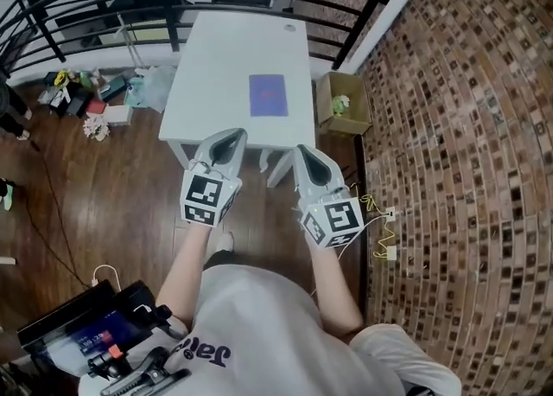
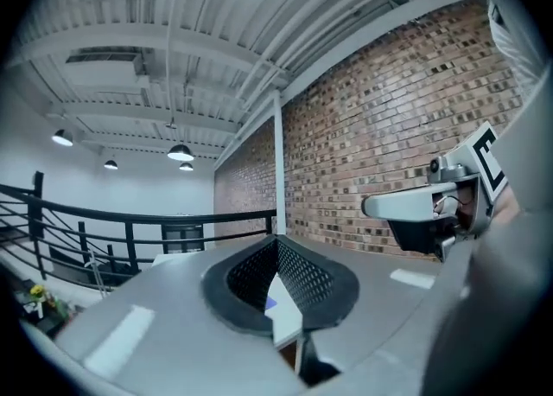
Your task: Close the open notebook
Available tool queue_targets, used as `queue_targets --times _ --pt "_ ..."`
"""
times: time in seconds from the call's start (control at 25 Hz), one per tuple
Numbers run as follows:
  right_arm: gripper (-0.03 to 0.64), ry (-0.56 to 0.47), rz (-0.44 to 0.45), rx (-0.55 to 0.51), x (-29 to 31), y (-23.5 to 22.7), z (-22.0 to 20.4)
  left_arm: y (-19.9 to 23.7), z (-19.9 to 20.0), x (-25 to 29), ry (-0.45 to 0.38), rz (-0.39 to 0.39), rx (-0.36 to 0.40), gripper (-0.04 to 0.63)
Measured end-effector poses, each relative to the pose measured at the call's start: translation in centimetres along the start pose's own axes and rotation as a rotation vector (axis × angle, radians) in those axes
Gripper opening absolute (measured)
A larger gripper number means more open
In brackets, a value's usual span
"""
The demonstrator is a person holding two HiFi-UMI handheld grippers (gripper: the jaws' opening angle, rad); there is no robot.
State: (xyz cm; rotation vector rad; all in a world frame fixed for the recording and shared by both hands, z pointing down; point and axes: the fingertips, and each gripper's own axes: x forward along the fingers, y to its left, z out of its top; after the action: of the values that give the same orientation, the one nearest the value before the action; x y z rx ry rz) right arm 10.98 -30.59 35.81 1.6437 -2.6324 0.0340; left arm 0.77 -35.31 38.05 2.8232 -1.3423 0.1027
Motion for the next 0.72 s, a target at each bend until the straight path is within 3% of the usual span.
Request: queue_targets --times 0.12,0.24,0.44,0.56,0.72 --pt "-0.012 0.007 0.047 0.040 -4.5 1.7 -0.8 -4.2 0.1 -3.3 -0.002 0.046 0.024 0.017" --pt "-0.012 0.042 0.073 0.035 -10.7 2.6 -2.1 -9.2 -0.7 -6.4 0.022 0.097 -0.008 0.017" --pt "-0.011 0.173 -0.003 0.018 -19.1 1.3 -5.4 -18.6 -2.5 -9.7 0.104 0.068 -0.012 0.017" --pt "-0.009 0.122 -0.013 0.013 -21.4 1.3 -3.5 -21.4 -1.2 -11.4 0.093 0.043 0.012 0.017" --pt "-0.009 0.033 -0.018 -0.005 -22.0 2.2 -0.2 -21.4 1.2 -13.4 0.046 0.042 0.029 0.017"
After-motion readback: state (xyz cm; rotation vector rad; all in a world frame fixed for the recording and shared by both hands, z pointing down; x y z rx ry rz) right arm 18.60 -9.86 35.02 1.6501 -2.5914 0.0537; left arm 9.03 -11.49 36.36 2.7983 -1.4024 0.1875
